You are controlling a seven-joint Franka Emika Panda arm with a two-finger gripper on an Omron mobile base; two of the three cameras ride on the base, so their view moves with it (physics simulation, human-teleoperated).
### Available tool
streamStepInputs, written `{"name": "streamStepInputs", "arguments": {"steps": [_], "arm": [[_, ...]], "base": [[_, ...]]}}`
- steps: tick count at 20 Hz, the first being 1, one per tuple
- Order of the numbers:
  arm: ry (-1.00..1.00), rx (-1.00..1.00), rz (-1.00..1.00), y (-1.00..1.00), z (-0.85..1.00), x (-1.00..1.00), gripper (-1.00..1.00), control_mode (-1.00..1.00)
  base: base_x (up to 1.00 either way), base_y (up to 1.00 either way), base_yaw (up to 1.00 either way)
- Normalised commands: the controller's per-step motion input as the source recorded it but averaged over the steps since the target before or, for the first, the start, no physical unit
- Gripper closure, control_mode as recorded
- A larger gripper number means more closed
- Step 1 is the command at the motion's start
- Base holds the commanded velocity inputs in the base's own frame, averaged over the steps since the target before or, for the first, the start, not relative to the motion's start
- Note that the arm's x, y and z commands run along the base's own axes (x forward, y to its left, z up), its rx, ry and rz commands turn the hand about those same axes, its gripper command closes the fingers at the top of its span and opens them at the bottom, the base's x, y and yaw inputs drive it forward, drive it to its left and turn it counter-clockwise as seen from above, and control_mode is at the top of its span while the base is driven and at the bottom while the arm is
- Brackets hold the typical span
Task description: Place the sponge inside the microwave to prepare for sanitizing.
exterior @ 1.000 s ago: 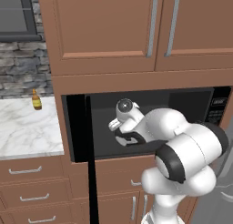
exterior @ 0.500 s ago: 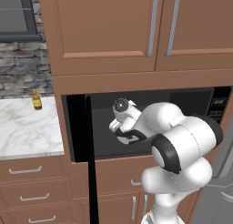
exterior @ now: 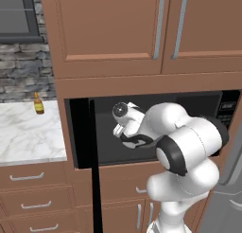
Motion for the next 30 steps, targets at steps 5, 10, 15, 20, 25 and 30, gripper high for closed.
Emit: {"name": "streamStepInputs", "arguments": {"steps": [5,10,15,20,25,30], "arm": [[0.07,-0.17,0.05,-0.35,-0.35,0.0,1.0,-1.0],[0.06,-0.18,0.04,-0.38,-0.37,-0.03,1.0,-1.0],[0.06,-0.18,0.03,-0.39,-0.4,-0.06,1.0,-1.0],[0.07,-0.13,0.03,-0.35,-0.47,-0.06,1.0,-1.0],[0.05,-0.12,0.01,-0.37,-0.45,-0.16,1.0,-1.0],[0.0,-0.08,0.0,-0.42,-0.4,-0.24,1.0,-1.0]], "base": [[0.0,0.0,0.0],[0.0,0.0,0.0],[0.0,0.0,0.0],[0.0,0.0,0.0],[0.0,0.0,0.0],[0.0,0.0,0.0]]}}
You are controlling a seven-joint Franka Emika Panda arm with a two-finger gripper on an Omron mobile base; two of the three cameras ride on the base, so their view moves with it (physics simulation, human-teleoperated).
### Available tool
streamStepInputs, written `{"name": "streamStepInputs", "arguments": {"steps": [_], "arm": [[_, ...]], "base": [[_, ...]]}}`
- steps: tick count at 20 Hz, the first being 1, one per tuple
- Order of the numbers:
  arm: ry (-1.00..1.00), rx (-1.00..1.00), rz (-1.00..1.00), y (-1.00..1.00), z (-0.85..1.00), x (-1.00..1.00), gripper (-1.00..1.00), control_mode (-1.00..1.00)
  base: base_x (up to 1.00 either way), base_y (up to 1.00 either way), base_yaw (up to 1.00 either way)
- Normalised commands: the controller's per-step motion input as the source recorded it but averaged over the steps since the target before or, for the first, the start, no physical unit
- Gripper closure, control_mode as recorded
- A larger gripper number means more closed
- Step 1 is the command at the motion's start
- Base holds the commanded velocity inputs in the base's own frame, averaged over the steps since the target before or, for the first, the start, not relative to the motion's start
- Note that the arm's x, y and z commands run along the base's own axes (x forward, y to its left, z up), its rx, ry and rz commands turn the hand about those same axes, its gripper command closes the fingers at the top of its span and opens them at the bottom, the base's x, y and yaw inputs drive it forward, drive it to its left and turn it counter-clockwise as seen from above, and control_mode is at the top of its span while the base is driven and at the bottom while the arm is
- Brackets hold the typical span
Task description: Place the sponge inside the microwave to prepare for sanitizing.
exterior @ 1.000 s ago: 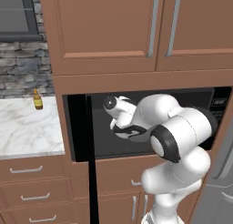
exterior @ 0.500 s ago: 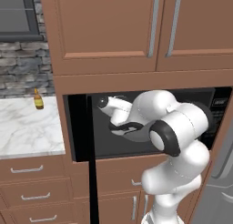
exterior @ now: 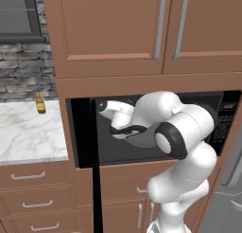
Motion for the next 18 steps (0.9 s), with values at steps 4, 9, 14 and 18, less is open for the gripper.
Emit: {"name": "streamStepInputs", "arguments": {"steps": [4,9,14,18], "arm": [[0.0,-0.02,0.0,-0.41,-0.39,-0.3,1.0,-1.0],[0.0,0.0,0.0,-0.41,-0.31,-0.33,1.0,-1.0],[0.0,0.0,0.0,-0.41,-0.31,-0.34,1.0,-1.0],[0.0,0.0,0.0,-0.38,-0.37,-0.28,1.0,-1.0]], "base": [[0.0,0.0,0.0],[0.0,0.0,0.0],[0.0,0.0,0.0],[0.0,0.0,0.0]]}}
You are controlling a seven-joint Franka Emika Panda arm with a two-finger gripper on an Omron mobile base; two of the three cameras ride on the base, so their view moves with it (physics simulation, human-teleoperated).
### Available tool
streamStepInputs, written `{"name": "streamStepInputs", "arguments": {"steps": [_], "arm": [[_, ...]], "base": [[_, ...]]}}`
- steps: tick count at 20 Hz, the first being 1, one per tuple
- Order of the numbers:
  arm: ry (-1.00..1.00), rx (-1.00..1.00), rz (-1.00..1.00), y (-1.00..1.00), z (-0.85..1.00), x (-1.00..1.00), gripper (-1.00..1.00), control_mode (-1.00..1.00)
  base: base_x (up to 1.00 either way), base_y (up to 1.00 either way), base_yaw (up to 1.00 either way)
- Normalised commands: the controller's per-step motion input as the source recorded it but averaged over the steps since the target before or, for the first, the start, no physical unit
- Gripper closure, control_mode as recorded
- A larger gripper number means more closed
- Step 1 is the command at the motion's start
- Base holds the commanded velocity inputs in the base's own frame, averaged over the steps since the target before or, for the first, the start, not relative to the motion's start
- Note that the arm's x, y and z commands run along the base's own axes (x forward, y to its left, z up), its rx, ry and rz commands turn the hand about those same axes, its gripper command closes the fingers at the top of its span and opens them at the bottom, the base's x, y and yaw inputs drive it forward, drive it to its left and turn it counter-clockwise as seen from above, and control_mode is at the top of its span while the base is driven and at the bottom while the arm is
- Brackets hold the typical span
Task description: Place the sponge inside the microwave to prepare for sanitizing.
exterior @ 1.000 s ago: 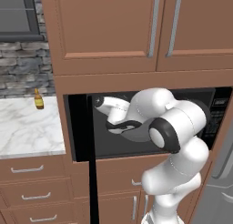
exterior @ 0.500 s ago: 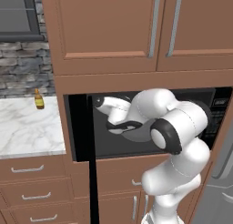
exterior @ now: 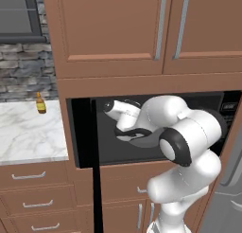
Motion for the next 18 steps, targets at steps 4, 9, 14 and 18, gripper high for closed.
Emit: {"name": "streamStepInputs", "arguments": {"steps": [4,9,14,18], "arm": [[0.02,0.0,0.0,-0.27,-0.45,-0.19,1.0,-1.0],[0.03,0.0,0.0,-0.13,-0.52,-0.06,-1.0,-1.0],[0.0,0.0,0.0,-0.12,-0.48,-0.12,-1.0,-1.0],[0.0,0.0,0.0,-0.15,-0.41,-0.23,-1.0,-1.0]], "base": [[0.0,0.0,0.0],[0.0,0.0,0.0],[0.0,0.0,0.0],[0.0,0.0,0.0]]}}
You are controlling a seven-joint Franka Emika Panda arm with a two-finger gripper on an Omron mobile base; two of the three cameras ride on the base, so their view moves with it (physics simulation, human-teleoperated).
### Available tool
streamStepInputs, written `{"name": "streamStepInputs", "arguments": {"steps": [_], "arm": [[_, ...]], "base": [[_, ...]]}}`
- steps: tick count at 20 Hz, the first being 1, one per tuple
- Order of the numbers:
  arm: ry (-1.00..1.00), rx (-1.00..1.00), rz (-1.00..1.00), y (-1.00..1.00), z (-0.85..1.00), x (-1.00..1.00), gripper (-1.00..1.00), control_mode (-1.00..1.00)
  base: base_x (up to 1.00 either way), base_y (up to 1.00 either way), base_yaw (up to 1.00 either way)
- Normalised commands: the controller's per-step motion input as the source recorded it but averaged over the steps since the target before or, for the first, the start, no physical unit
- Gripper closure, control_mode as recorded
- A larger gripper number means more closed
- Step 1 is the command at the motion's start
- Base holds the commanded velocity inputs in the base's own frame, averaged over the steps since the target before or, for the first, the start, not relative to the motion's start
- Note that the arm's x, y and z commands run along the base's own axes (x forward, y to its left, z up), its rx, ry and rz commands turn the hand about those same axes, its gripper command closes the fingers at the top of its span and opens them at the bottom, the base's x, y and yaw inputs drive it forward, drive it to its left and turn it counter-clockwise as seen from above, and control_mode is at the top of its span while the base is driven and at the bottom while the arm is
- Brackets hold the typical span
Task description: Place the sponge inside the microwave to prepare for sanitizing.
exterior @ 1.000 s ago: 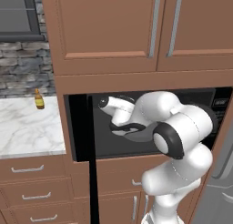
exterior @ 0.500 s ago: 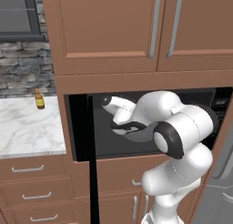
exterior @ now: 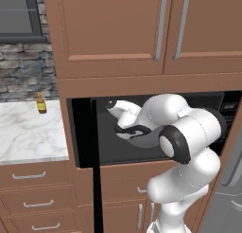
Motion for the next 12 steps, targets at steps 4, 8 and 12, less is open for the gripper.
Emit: {"name": "streamStepInputs", "arguments": {"steps": [4,8,12], "arm": [[0.0,0.0,0.0,-0.11,-0.38,-0.25,-1.0,-1.0],[0.0,0.0,0.0,-0.04,-0.26,-0.22,-1.0,-1.0],[-0.01,0.0,0.01,0.01,-0.1,-0.26,-1.0,-1.0]], "base": [[0.0,0.0,0.0],[0.0,0.0,0.0],[0.0,0.0,0.0]]}}
